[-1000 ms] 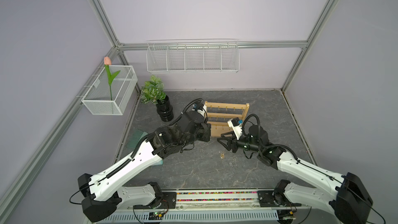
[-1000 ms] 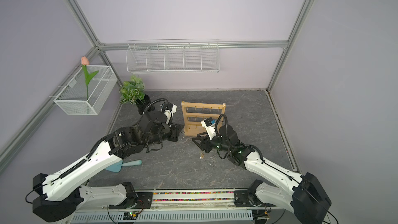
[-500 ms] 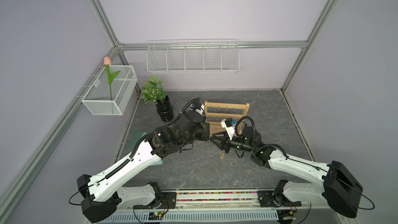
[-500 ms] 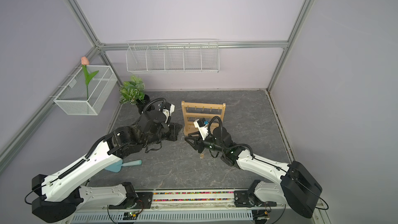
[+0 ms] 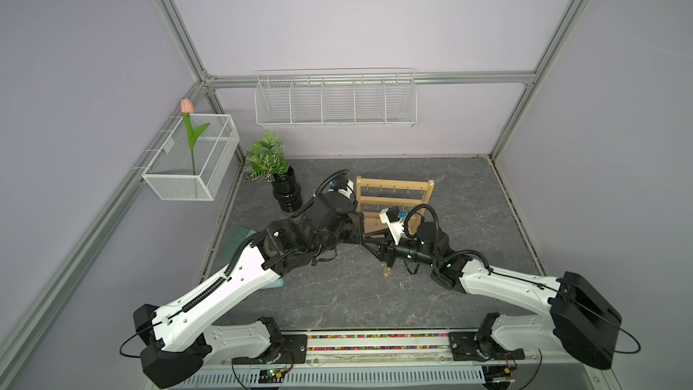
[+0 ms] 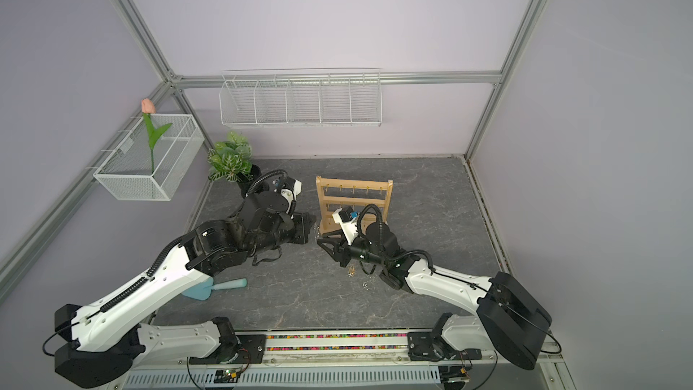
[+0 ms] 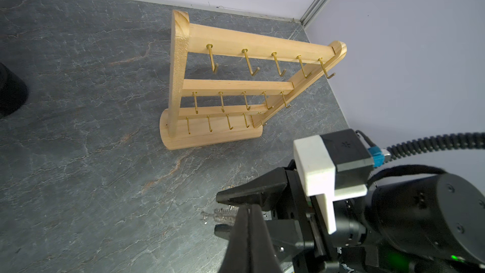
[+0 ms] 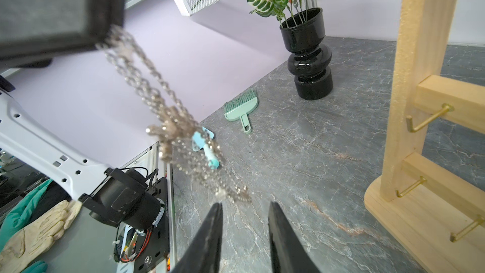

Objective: Hang the necklace on the jewelry display stand
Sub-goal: Pick up the necklace from the center of the board.

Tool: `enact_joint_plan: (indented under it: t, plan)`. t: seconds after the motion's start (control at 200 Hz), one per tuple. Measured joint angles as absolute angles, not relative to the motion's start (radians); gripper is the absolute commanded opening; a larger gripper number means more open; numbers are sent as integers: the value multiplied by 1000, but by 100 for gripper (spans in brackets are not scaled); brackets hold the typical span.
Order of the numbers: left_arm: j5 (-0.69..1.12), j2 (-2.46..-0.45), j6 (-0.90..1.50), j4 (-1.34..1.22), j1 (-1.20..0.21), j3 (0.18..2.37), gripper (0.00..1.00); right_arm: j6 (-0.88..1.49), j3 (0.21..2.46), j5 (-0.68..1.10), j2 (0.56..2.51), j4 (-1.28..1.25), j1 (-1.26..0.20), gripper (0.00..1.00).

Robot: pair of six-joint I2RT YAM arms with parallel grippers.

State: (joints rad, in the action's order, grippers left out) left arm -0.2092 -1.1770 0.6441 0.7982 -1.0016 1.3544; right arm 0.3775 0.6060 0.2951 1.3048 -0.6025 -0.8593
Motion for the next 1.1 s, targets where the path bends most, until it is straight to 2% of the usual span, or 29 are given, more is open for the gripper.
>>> enact_joint_plan:
  t: [0.365,0.555,0.81,0.97,1.1]
  plan:
    - [-212,-1177,655,799,-1002,1354,0,378,653,267,1361,-657,-859,25]
    - [-212,-1177,659,798,-1001,1354,0,378,654,289,1377,-686,-859,28]
    - [-211,-1176,669,798,-988,1354,0,377,654,315,1393,-711,-859,24]
    - [-209,-1173,680,798,-988,1354,0,379,654,321,1393,-741,-859,33]
    - [-209,-1167,681,798,-988,1354,0,377,654,340,1393,-760,-859,32]
